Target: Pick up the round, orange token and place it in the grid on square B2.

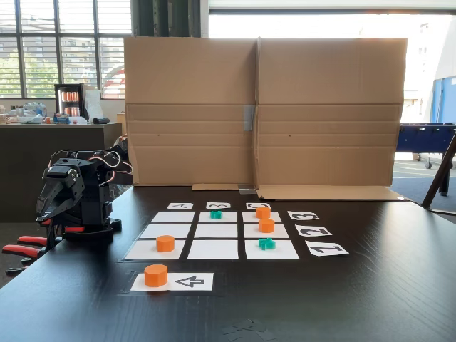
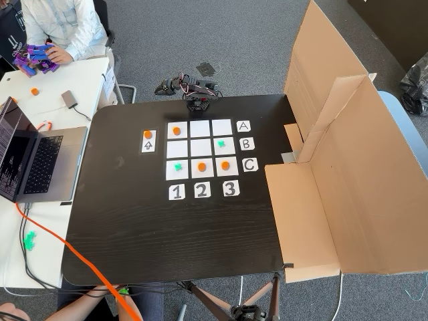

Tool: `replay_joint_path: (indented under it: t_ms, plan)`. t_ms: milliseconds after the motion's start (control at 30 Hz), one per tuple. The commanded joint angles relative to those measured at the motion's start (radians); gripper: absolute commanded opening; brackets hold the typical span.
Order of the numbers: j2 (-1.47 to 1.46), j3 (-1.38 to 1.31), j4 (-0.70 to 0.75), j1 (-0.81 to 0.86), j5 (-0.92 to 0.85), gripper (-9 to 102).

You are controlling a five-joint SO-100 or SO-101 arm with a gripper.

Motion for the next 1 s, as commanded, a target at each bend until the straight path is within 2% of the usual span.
replay_joint_path:
  t_ms: [0, 767, 967]
  plan:
    - [0.009, 0.005, -0.038, -0.034, 0.064, -1]
    - [0.008, 0.005, -0.057, -0.021, 0.064, -1]
    - [-0.084, -0.156, 0.005, -0.006, 0.034, -1]
